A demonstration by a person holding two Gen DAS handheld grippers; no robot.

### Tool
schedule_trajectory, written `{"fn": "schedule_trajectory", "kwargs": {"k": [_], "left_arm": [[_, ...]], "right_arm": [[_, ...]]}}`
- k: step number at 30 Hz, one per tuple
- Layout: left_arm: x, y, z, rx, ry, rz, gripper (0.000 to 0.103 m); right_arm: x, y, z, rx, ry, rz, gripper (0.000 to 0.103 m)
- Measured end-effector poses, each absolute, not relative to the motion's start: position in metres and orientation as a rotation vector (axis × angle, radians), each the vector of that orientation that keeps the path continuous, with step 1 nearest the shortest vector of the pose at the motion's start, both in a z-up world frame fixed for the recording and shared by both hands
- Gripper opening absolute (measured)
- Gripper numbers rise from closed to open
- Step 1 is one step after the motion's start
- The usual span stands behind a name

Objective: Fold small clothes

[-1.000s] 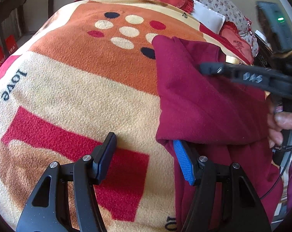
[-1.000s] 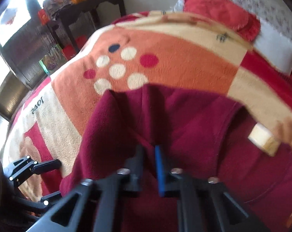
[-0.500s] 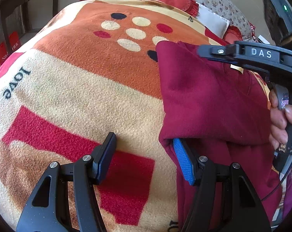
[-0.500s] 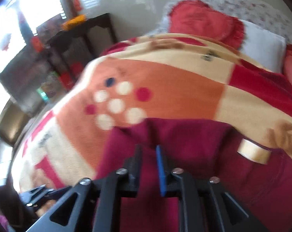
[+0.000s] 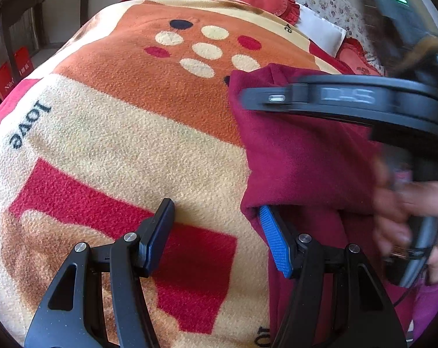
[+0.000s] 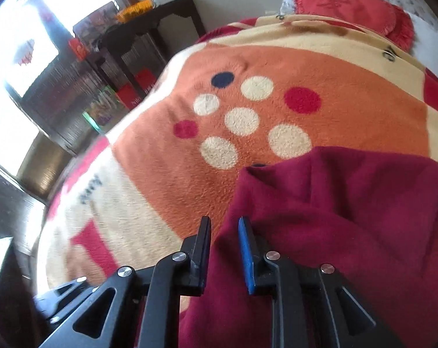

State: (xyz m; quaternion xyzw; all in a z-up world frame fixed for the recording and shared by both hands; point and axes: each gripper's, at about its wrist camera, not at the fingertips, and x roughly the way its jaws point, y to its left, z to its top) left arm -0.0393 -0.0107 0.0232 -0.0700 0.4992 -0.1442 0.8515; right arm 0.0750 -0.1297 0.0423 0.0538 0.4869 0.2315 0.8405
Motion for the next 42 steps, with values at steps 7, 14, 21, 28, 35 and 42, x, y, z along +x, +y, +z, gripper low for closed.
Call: {"fn": "schedule_trajectory", "kwargs": {"k": [7, 14, 21, 28, 35, 42], "left_arm": [[-0.041, -0.008, 0.027, -0.163, 1.052, -0.281, 0.061], [-0.038, 0.0, 0.047, -0.186, 1.014, -0.233, 0.061], [-0.027, -0.022, 0.067, -0.16, 0.97, -0.266, 0.061], [-0.014, -0.067, 0.036, -0.04, 1.042, -0.286, 0.061], [-0.014, -0.068, 0.036, -0.027, 1.048, -0.274, 0.062], [-0.024, -0.076, 0.056, -0.001, 0.992, -0.285, 0.062]], "right_arm": [[0.02, -0.17, 0.054, 0.086, 0.987, 0.376, 0.019], [0.001, -0.161, 0.021, 0.168, 1.017, 0.367, 0.02], [-0.026, -0.199, 0.051, 0.181, 0.957, 0.295, 0.02], [-0.048, -0.285, 0.035, 0.229, 1.008, 0.101, 0.039], [-0.088, -0.339, 0.069, 0.281, 0.885, -0.028, 0.04], [-0.092, -0.394, 0.053, 0.288, 0.901, -0.275, 0.04]]}}
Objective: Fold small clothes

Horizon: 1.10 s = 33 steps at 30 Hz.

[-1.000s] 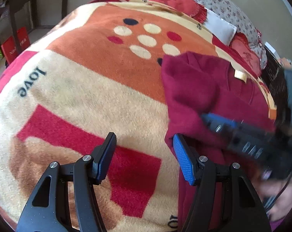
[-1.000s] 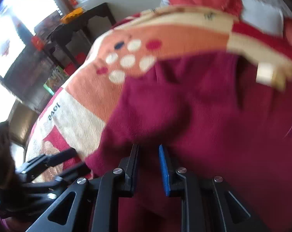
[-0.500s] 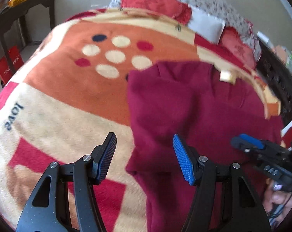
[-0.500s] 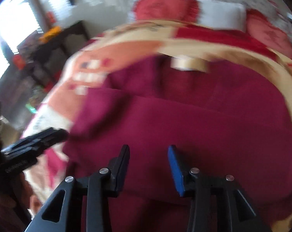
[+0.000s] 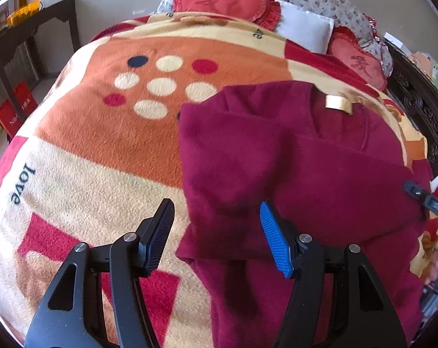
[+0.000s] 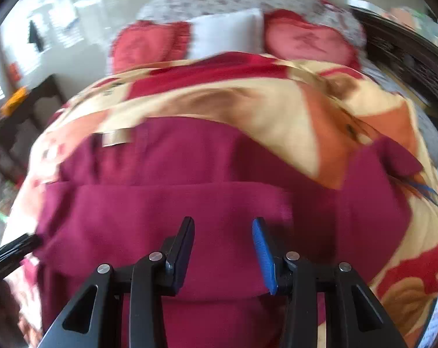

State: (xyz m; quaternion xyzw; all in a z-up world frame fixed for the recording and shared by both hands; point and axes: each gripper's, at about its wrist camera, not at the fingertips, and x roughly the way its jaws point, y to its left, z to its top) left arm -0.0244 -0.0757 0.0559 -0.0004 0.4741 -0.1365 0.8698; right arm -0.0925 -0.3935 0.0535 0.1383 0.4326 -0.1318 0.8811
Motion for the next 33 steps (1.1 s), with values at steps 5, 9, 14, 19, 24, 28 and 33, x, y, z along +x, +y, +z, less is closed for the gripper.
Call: {"fn": "schedule_trajectory", "kwargs": {"k": [5, 9, 14, 19, 24, 28, 33], "left_arm": [[-0.032, -0.089, 0.063, 0.033, 0.974, -0.313, 0.062], [-0.036, -0.102, 0.063, 0.051, 0.965, -0.329, 0.062], [-0.04, -0.112, 0.058, 0.065, 0.971, -0.333, 0.062], [-0.039, -0.124, 0.043, 0.078, 1.002, -0.346, 0.062], [-0.043, -0.135, 0.03, 0.152, 0.988, -0.353, 0.069], [-0.044, -0.136, 0.028, 0.147, 0.982, -0.354, 0.07], [-0.042, -0.135, 0.027, 0.134, 0.987, -0.357, 0.071]], "right_arm": [[-0.097, -0.4, 0.048, 0.297, 0.898, -0.277, 0.04], [-0.105, -0.394, 0.055, 0.322, 0.875, -0.273, 0.042], [-0.115, -0.38, 0.061, 0.313, 0.842, -0.262, 0.043], [-0.114, -0.375, 0.045, 0.289, 0.907, -0.252, 0.048], [-0.126, -0.383, 0.055, 0.322, 0.867, -0.231, 0.048], [-0.137, -0.407, 0.076, 0.309, 0.811, -0.288, 0.048], [-0.139, -0.45, 0.082, 0.315, 0.816, -0.401, 0.048]]}}
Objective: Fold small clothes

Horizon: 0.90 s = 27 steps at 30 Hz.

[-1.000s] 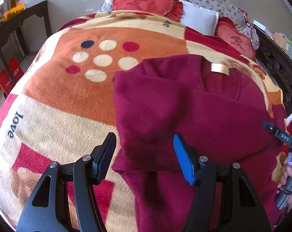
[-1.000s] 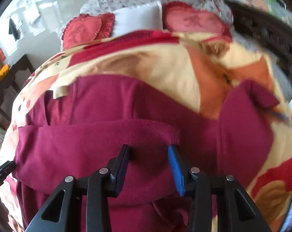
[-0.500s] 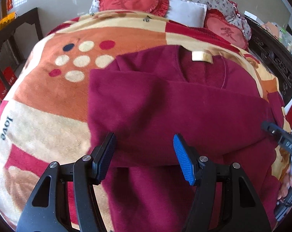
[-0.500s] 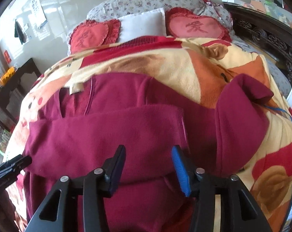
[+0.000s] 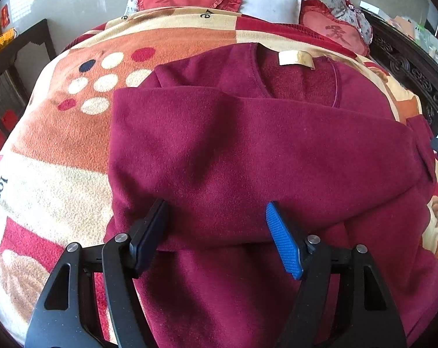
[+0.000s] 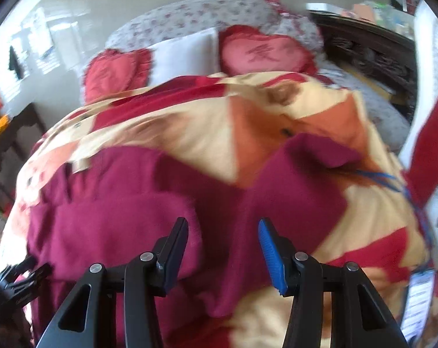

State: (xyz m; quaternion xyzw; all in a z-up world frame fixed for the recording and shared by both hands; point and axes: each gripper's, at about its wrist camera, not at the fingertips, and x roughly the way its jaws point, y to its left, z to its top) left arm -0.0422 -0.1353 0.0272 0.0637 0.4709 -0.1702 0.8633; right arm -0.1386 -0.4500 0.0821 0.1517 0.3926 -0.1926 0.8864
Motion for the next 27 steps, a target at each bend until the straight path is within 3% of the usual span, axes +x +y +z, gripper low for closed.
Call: {"fn": "schedule_trajectory", "kwargs": {"k": [6, 7, 9, 12, 13, 17, 19, 27], "left_arm": [[-0.041, -0.134, 0.026, 0.122, 0.991, -0.36, 0.072], [-0.041, -0.135, 0.026, 0.122, 0.992, -0.36, 0.072], [-0.04, -0.135, 0.026, 0.123, 0.994, -0.36, 0.072], [-0.04, -0.134, 0.025, 0.121, 0.999, -0.363, 0.072], [-0.039, -0.133, 0.026, 0.12, 0.999, -0.364, 0.072], [-0.038, -0.134, 0.025, 0.125, 0.999, -0.366, 0.072], [-0.038, -0.134, 0.025, 0.124, 0.997, -0.364, 0.072], [-0.038, -0.128, 0.034, 0.07, 0.999, -0.362, 0.072]], "right_arm": [[-0.113, -0.487, 0.073, 0.323, 0.886, -0.438, 0.051], [-0.105, -0.488, 0.072, 0.31, 0.897, -0.435, 0.056], [-0.087, -0.491, 0.065, 0.256, 0.944, -0.444, 0.075], [-0.071, -0.5, 0.053, 0.21, 0.988, -0.509, 0.079], [-0.069, -0.504, 0.05, 0.223, 0.989, -0.505, 0.077], [-0.074, -0.516, 0.05, 0.287, 0.961, -0.475, 0.028], [-0.088, -0.514, 0.066, 0.334, 0.899, -0.417, 0.016], [-0.154, -0.455, 0.156, 0.422, 0.59, 0.053, 0.012]]}}
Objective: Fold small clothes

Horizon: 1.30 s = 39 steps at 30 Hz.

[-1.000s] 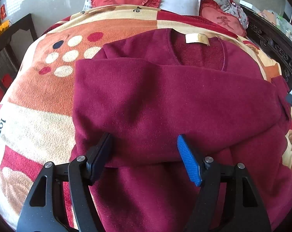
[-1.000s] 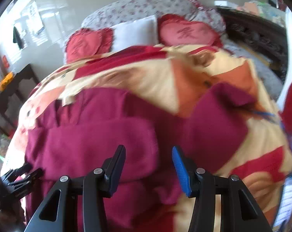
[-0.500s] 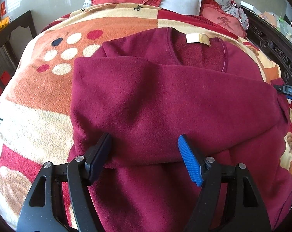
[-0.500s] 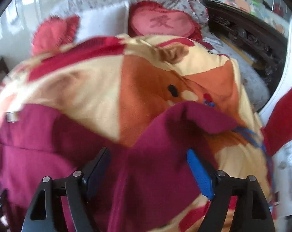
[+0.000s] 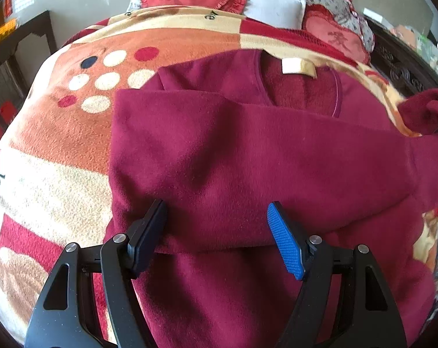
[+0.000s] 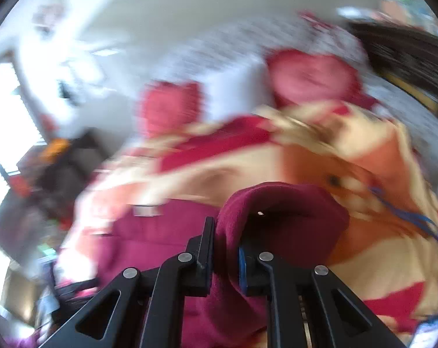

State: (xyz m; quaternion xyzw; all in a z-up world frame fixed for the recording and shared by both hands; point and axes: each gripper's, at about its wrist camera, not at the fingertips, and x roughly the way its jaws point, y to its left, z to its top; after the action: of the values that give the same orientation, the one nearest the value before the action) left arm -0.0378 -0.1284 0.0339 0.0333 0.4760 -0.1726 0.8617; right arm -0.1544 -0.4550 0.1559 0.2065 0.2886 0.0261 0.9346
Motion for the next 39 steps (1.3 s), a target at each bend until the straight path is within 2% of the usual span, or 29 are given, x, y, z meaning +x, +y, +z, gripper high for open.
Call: {"fn": "schedule_trajectory", "kwargs": {"k": [3, 7, 9, 11, 14, 18, 24, 25, 27, 28, 29, 30, 31, 39], "left_arm": [[-0.039, -0.123, 0.042, 0.032, 0.994, -0.366, 0.072], [-0.042, -0.118, 0.048, 0.033, 0.984, -0.367, 0.072], [-0.041, -0.116, 0.048, 0.028, 0.986, -0.366, 0.072], [-0.041, -0.114, 0.049, 0.016, 0.989, -0.368, 0.072], [-0.04, -0.114, 0.049, 0.008, 0.99, -0.368, 0.072], [-0.04, -0.116, 0.048, -0.007, 0.998, -0.379, 0.072], [-0.043, -0.117, 0.049, 0.008, 0.997, -0.391, 0.072], [-0.043, -0.116, 0.049, 0.012, 0.995, -0.392, 0.072], [-0.044, -0.115, 0.051, 0.028, 0.988, -0.389, 0.072], [-0.043, -0.114, 0.052, 0.033, 0.983, -0.386, 0.072], [-0.043, -0.113, 0.052, 0.038, 0.978, -0.381, 0.072], [-0.042, -0.112, 0.052, 0.039, 0.977, -0.378, 0.072], [-0.041, -0.111, 0.052, 0.036, 0.977, -0.376, 0.072], [-0.043, -0.108, 0.055, 0.007, 0.98, -0.376, 0.072]], "right_arm": [[-0.161, -0.433, 0.142, 0.42, 0.652, 0.155, 0.013], [-0.163, -0.407, 0.101, 0.283, 0.824, 0.051, 0.014], [-0.161, -0.404, 0.083, 0.233, 0.911, -0.007, 0.022], [-0.163, -0.401, 0.083, 0.211, 0.902, -0.031, 0.044], [-0.167, -0.398, 0.106, 0.192, 0.818, -0.059, 0.055], [-0.142, -0.386, 0.13, 0.129, 0.755, -0.076, 0.057], [-0.068, -0.37, 0.097, -0.014, 0.834, -0.122, 0.057], [-0.056, -0.374, 0.086, -0.006, 0.864, -0.119, 0.055], [-0.044, -0.386, 0.071, 0.049, 0.905, -0.106, 0.04], [-0.043, -0.391, 0.068, 0.069, 0.911, -0.117, 0.029], [-0.044, -0.395, 0.067, 0.085, 0.902, -0.123, 0.022], [-0.047, -0.398, 0.068, 0.108, 0.887, -0.119, 0.02], [-0.052, -0.402, 0.073, 0.146, 0.862, -0.11, 0.011], [-0.076, -0.402, 0.134, 0.245, 0.704, -0.054, 0.01]]}}
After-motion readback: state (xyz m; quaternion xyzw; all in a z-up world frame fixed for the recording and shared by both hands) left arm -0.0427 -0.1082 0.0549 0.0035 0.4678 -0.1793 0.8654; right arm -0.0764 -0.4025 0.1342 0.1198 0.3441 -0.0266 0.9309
